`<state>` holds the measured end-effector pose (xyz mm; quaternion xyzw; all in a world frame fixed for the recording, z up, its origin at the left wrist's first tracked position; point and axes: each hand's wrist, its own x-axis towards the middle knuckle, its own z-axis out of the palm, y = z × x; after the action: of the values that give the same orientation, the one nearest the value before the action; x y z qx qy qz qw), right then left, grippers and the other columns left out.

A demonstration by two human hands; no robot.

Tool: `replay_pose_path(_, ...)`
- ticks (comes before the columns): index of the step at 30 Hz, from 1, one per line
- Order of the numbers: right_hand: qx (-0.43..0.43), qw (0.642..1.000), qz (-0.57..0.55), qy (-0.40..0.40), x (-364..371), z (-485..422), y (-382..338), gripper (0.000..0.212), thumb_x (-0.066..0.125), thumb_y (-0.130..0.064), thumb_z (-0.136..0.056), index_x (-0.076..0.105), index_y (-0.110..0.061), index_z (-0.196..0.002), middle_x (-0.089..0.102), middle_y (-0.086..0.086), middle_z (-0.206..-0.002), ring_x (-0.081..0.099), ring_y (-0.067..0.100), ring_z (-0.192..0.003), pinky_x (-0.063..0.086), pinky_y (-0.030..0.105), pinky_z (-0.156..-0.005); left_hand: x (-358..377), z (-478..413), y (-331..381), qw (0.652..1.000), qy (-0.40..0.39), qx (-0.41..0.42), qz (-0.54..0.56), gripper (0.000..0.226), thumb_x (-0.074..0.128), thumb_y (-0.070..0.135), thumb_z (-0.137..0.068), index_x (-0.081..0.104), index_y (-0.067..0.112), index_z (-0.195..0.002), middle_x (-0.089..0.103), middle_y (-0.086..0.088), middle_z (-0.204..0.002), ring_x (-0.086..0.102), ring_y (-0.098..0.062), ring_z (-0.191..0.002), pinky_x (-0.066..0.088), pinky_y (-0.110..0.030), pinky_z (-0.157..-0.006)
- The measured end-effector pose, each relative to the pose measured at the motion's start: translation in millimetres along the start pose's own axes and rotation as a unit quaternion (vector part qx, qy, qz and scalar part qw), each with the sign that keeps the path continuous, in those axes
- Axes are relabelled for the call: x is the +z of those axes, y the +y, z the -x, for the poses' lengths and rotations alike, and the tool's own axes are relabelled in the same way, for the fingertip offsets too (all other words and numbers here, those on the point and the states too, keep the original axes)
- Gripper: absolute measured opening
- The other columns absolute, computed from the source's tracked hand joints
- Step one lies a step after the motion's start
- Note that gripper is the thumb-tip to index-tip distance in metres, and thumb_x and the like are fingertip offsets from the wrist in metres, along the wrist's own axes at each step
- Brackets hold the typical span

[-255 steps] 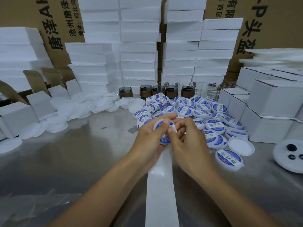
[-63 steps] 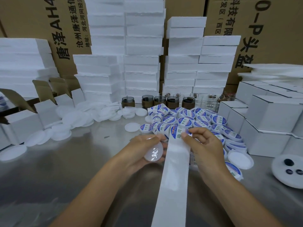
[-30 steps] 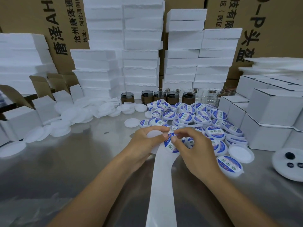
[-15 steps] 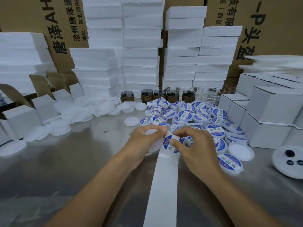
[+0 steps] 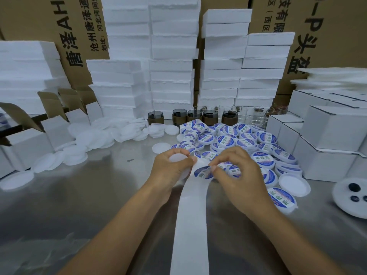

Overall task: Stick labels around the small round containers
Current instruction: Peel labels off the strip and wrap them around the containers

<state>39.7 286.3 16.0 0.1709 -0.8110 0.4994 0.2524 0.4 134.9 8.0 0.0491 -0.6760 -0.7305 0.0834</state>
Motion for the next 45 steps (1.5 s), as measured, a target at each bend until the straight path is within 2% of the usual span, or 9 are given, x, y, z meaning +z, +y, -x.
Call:
replay_pose_path(4,0.076,0.970,-0.211,0.091,-6.9,-5.6,-4.4,0.017,0.051,-0.011,-0.069,0.057,-0.021,-0.057,0.059,-0.011,-0.062,0.052,0.002,-0.062,0.041,0.012,-0.064,0.1,0.7,-0.8,1.000,-0.004,0.001,0.007,0.019,0.081,0.014,-0.069,0.067,0.023,-0.061,0.063,0.012,-0.055,0.056,-0.002,-0.044,0.043,-0.013,-0.043)
replay_pose_path(7,0.122,0.943,-0.286,0.119,-11.5,-8.8,-4.5,0.038,0.050,0.003,-0.079,0.060,-0.022,-0.052,0.059,-0.013,-0.058,0.051,0.002,-0.057,0.043,0.016,-0.062,0.3,2.7,2.7,1.000,-0.016,-0.002,0.023,0.018,0.081,0.017,-0.070,0.068,0.022,-0.059,0.065,0.010,-0.055,0.058,-0.004,-0.046,0.045,-0.015,-0.045)
replay_pose_path(11,0.184,0.917,-0.339,0.103,-10.6,-10.9,-6.9,0.040,0.050,-0.001,-0.083,0.065,-0.024,-0.053,0.059,-0.013,-0.058,0.054,0.000,-0.058,0.036,0.025,-0.068,-4.2,-1.2,10.0,0.997,0.022,0.007,0.079,0.021,0.074,0.025,-0.078,0.070,0.024,-0.057,0.069,0.004,-0.076,0.059,-0.014,-0.070,0.047,-0.029,-0.068)
replay_pose_path(15,0.216,0.875,-0.432,0.042,-12.1,-11.4,-14.8,0.025,0.057,-0.012,-0.074,0.064,-0.022,-0.052,0.058,-0.008,-0.061,0.051,0.007,-0.062,0.035,0.025,-0.064,-8.9,-0.6,20.5,0.987,0.023,0.010,0.158,0.024,0.063,0.033,-0.086,0.066,0.019,-0.066,0.068,0.001,-0.071,0.059,-0.013,-0.067,0.045,-0.030,-0.065)
replay_pose_path(21,0.210,0.852,-0.479,-0.028,-12.5,-8.1,-28.1,0.010,0.059,-0.025,-0.060,0.065,-0.024,-0.052,0.057,-0.002,-0.069,0.045,0.013,-0.068,0.036,0.023,-0.057,-8.2,2.6,25.7,0.986,-0.029,0.012,0.163,0.023,0.059,0.037,-0.087,0.066,0.017,-0.077,0.070,0.002,-0.072,0.064,-0.011,-0.068,0.049,-0.028,-0.067)
replay_pose_path(29,0.207,0.855,-0.475,-0.003,-14.6,-9.2,-29.3,0.011,0.060,-0.027,-0.058,0.064,-0.023,-0.049,0.060,-0.007,-0.060,0.047,0.013,-0.063,0.035,0.019,-0.051,-18.6,-8.3,19.8,0.995,0.055,0.002,0.079,0.027,0.058,0.036,-0.091,0.065,0.016,-0.074,0.068,-0.006,-0.084,0.062,-0.018,-0.071,0.053,-0.025,-0.053)
replay_pose_path(35,0.218,0.857,-0.466,-0.005,-13.7,-8.1,-31.6,0.014,0.059,-0.026,-0.061,0.063,-0.024,-0.048,0.060,-0.009,-0.058,0.051,0.009,-0.060,0.038,0.017,-0.050,-20.5,-8.5,22.8,0.988,0.082,0.001,0.133,0.026,0.058,0.032,-0.092,0.061,0.011,-0.077,0.064,-0.005,-0.075,0.067,-0.020,-0.062,0.057,-0.034,-0.067)
replay_pose_path(41,0.189,0.862,-0.469,-0.046,-14.2,-6.2,-33.1,0.007,0.062,-0.025,-0.061,0.066,-0.025,-0.056,0.061,-0.007,-0.065,0.049,0.007,-0.058,0.041,0.016,-0.053,-10.3,2.6,31.3,0.943,-0.112,-0.021,0.313,0.042,0.043,0.049,-0.091,0.060,0.012,-0.079,0.072,-0.006,-0.075,0.071,-0.020,-0.066,0.057,-0.028,-0.057)
replay_pose_path(45,0.164,0.876,-0.445,-0.088,-9.1,-2.8,-32.3,0.004,0.068,-0.022,-0.059,0.068,-0.024,-0.062,0.059,-0.003,-0.065,0.042,0.006,-0.052,0.035,0.016,-0.049,2.4,12.0,27.0,0.932,-0.192,-0.052,0.303,0.053,0.036,0.059,-0.086,0.061,0.012,-0.083,0.069,-0.011,-0.087,0.069,-0.020,-0.075,0.057,-0.028,-0.065)
